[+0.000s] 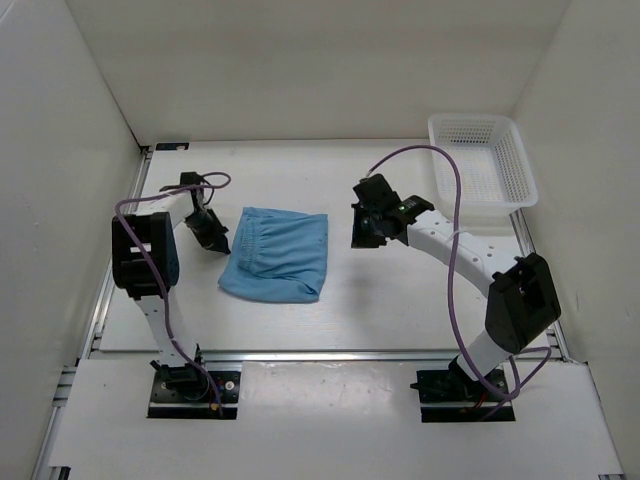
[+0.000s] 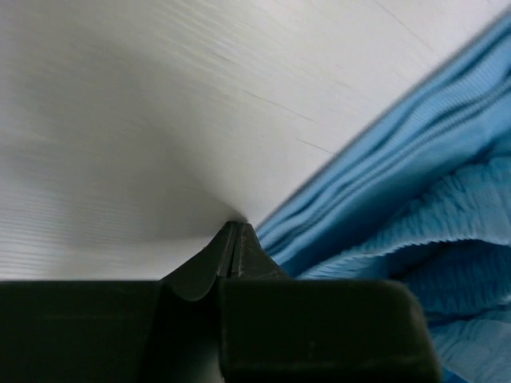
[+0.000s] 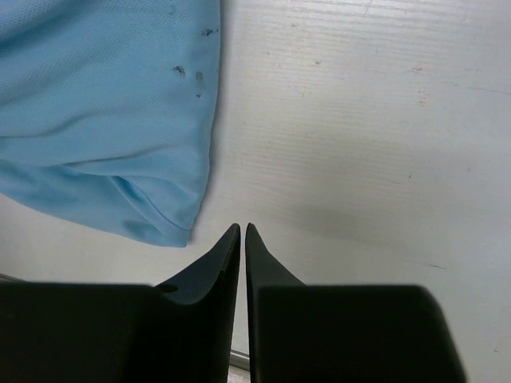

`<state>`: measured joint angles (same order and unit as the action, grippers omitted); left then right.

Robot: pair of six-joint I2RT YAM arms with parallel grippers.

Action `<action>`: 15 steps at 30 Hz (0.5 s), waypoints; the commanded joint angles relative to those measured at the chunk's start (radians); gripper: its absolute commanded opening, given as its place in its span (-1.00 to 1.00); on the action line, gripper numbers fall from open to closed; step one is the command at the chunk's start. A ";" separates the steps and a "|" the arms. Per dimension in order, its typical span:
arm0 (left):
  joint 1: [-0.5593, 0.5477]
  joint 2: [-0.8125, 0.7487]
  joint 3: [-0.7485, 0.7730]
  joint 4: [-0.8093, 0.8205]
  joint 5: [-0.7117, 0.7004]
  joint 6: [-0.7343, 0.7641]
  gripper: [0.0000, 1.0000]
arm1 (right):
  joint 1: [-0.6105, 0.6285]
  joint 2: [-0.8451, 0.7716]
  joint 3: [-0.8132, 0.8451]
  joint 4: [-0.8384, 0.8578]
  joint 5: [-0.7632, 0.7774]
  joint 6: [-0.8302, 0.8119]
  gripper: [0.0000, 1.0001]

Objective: Fold and stack the shorts
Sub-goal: Fold the shorts

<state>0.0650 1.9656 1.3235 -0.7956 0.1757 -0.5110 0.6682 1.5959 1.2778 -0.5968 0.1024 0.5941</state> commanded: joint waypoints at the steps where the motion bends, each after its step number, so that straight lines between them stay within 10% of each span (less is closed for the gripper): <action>1: -0.039 -0.033 -0.009 0.022 -0.030 -0.017 -0.79 | 0.002 -0.034 0.003 0.009 -0.007 -0.007 -0.80; 9: -0.080 -0.368 0.055 -0.043 -0.203 -0.034 -0.79 | 0.013 0.029 0.106 0.009 -0.040 -0.007 -0.87; 15: -0.253 -0.328 0.157 -0.113 -0.099 0.014 -0.79 | -0.005 0.007 0.048 -0.001 -0.007 -0.005 -0.87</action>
<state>-0.1143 1.5982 1.4738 -0.8593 0.0143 -0.5278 0.6724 1.6241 1.3369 -0.5976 0.0761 0.5938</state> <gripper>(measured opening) 0.110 0.067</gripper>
